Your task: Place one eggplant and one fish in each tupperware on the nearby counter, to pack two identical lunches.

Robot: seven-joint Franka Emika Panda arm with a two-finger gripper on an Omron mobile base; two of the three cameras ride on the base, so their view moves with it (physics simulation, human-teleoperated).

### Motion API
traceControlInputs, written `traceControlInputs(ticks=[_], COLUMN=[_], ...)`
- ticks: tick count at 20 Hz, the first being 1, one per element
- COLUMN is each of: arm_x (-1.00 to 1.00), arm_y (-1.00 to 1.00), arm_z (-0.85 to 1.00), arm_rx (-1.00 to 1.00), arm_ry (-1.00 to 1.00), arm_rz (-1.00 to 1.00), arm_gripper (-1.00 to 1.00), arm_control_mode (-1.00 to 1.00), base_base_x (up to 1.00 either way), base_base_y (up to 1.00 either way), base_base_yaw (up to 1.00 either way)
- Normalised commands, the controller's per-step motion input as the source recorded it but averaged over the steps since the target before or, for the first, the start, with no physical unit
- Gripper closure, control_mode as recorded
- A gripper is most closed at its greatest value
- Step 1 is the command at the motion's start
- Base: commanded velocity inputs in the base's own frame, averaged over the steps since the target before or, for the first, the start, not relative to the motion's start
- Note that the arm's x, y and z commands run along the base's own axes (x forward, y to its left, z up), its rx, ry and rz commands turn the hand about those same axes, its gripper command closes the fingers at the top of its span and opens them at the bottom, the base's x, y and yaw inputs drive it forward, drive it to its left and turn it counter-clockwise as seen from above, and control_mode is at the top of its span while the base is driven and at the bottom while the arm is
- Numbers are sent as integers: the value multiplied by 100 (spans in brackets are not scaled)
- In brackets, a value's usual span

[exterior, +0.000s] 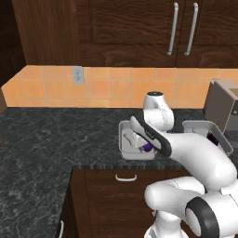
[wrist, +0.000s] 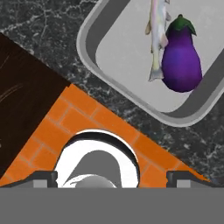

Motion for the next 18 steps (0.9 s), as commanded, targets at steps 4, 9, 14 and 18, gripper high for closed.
traceControlInputs(ticks=[4,9,14,18], arm_x=[-78,-68,-70,-35], arm_y=[-31,-30,-17,-2], arm_z=[82,94,49,3], arm_rx=[0,0,1,5], arm_ry=[9,4,-10,-20], arm_rz=[-1,0,0,0], arm_gripper=[-100,-100,-100,-100], arm_control_mode=[-100,-100,-100,-100], base_base_x=[0,0,0,0], base_base_y=[0,0,0,0], base_base_yaw=[0,0,0,0])
